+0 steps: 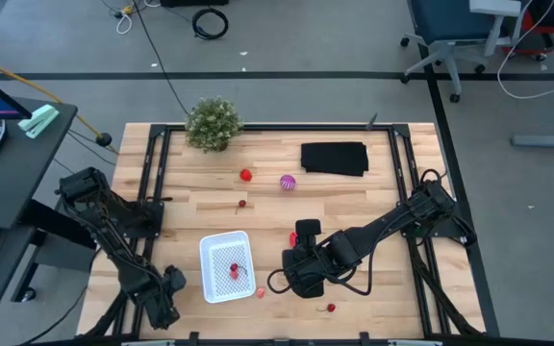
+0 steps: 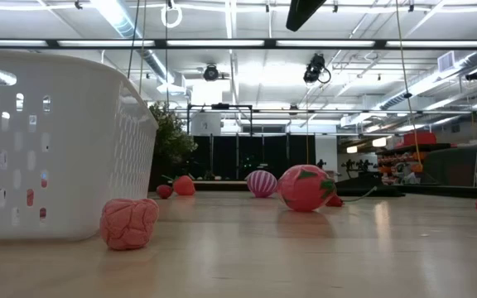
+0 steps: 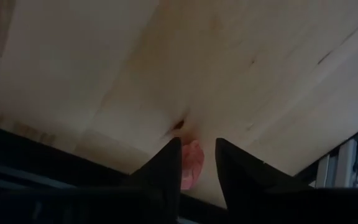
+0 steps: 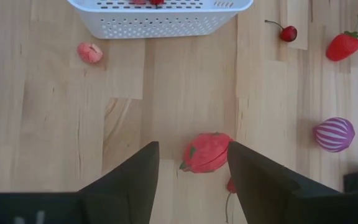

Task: Pick and placing Produce into tupperware
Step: Put the left lychee into the white bin

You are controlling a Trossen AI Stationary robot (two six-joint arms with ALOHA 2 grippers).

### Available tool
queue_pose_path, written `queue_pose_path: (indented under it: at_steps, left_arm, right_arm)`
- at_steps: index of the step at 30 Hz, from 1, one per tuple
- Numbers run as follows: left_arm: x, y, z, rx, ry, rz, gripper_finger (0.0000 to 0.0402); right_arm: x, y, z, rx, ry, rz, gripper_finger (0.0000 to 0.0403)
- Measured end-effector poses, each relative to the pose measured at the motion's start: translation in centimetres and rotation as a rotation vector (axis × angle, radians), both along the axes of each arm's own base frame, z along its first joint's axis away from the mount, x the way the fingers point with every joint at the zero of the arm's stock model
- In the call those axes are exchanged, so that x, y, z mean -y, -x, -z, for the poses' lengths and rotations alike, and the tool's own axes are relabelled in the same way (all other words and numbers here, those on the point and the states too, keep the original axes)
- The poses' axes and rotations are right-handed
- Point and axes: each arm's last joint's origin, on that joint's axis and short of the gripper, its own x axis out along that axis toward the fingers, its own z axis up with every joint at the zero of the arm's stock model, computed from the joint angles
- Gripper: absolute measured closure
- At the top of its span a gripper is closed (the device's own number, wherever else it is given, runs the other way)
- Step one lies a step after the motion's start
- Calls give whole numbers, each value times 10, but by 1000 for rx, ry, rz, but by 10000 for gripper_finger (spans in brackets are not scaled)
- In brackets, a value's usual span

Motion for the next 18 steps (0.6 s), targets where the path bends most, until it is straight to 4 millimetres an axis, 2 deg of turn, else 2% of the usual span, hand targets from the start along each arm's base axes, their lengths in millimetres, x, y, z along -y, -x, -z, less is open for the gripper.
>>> queue_pose_path:
  at_steps: [11, 18]
  left_arm:
    - [2, 3, -1, -6, 11, 31, 215]
    - [1, 10, 0, -24, -28, 35, 206]
  right_arm:
    - [0, 0, 0, 3, -2, 0, 203]
    - [0, 0, 0, 4, -2, 1, 203]
